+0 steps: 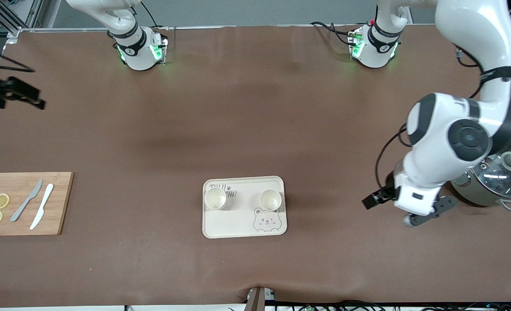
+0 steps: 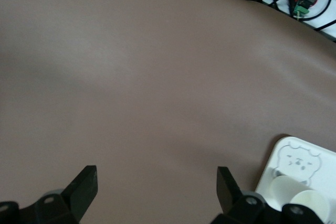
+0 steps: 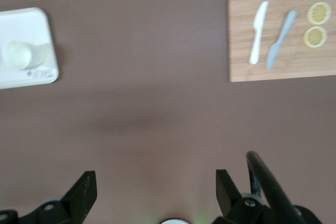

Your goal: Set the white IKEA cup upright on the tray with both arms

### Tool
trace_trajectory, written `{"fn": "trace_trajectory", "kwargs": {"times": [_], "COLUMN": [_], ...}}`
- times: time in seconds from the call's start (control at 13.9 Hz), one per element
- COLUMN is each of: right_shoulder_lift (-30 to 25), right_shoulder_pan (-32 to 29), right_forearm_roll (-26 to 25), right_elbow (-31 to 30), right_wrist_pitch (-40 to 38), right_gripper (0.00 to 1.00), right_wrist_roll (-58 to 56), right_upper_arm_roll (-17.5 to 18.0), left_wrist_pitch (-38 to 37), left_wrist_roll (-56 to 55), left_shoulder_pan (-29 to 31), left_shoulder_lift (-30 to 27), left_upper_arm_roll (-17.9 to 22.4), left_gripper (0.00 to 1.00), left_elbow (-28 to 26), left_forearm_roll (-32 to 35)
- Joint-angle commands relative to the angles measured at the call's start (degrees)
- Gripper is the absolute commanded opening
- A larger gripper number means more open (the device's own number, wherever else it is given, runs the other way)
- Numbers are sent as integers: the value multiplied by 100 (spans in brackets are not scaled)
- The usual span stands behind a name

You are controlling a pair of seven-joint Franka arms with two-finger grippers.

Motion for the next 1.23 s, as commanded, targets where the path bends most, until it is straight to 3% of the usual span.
{"fn": "trace_trajectory", "kwargs": {"times": [0.0, 0.51, 0.94, 1.15], "right_shoulder_lift": [17, 35, 43, 44], "right_shoulder_pan": [-496, -550, -497, -497], "right_forearm_roll": [-18, -44, -44, -44], "right_elbow": [-149, -140, -140, -149], "right_wrist_pitch": [186, 186, 186, 186], "right_gripper": [100, 100, 100, 100], "right_wrist_roll": [-241, -250, -241, -241], "right_upper_arm_roll": [134, 143, 151, 151], "left_wrist_pitch": [-237, -923, -1284, -1819], "left_wrist_roll": [675, 2557, 2646, 2655], "left_shoulder_pan": [352, 1328, 1453, 1488], "left_shoulder_lift": [-413, -1169, -1784, -1794], "left_upper_arm_roll": [-35, -35, -35, -61], "left_gripper": [100, 100, 100, 100], "left_elbow": [-257, -231, -187, 67], "left_forearm_roll": [90, 90, 90, 29]}}
